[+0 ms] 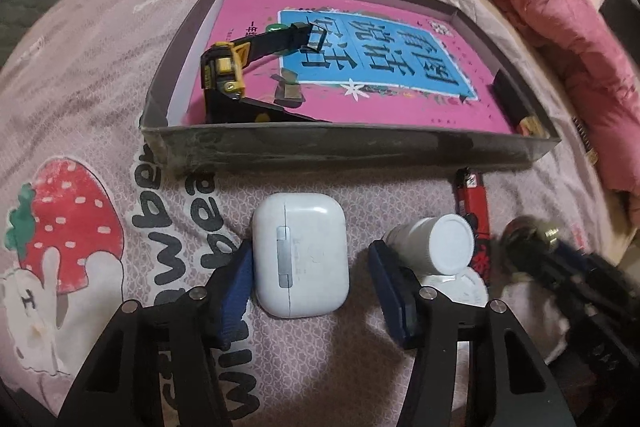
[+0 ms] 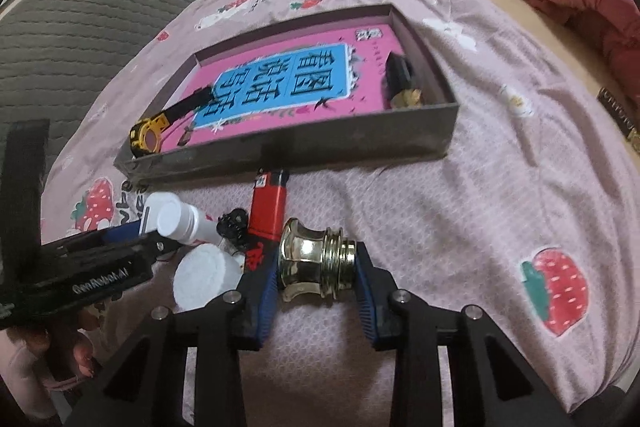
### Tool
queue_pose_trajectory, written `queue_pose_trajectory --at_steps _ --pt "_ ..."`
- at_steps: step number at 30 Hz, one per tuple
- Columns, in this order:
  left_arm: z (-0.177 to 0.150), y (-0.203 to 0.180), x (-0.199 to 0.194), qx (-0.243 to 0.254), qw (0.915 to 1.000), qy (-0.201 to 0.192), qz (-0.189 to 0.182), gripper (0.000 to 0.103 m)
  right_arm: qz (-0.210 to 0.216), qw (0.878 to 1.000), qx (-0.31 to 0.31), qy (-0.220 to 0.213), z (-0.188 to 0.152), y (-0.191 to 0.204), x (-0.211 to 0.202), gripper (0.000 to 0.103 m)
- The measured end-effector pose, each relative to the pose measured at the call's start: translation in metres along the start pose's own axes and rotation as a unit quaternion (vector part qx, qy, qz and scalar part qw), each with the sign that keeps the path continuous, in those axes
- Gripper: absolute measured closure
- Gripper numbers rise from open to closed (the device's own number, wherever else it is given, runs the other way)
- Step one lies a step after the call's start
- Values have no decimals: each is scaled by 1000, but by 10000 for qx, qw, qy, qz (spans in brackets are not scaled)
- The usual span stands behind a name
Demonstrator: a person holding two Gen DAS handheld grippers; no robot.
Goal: Organize rigid objects
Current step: 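Grasp the white earbud case with the left tool while the right tool grasps the brass fitting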
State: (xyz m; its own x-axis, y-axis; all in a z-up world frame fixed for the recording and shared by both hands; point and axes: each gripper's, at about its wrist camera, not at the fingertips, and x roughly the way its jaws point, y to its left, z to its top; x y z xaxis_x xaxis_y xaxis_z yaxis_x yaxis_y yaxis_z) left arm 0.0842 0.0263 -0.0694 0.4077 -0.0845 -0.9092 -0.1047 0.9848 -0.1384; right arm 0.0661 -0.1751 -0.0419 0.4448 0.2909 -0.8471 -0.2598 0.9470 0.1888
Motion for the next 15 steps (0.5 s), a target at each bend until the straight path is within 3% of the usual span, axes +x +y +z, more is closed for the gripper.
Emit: queue_pose_trajectory --at_steps 5,8,12,15 --pt "-1 -15 8 325 9983 -62 477 44 -3 10000 19 1 1 -1 -1 68" --pt "1 -12 9 265 9986 -69 457 46 -9 10000 11 20 0 -2 0 68" --pt "4 -5 9 112 9990 -84 432 57 -42 10000 -19 -7 -1 -1 -1 68" --pt "4 0 6 -15 9995 -106 293 57 -50 10000 -37 -43 -1 0 -2 68"
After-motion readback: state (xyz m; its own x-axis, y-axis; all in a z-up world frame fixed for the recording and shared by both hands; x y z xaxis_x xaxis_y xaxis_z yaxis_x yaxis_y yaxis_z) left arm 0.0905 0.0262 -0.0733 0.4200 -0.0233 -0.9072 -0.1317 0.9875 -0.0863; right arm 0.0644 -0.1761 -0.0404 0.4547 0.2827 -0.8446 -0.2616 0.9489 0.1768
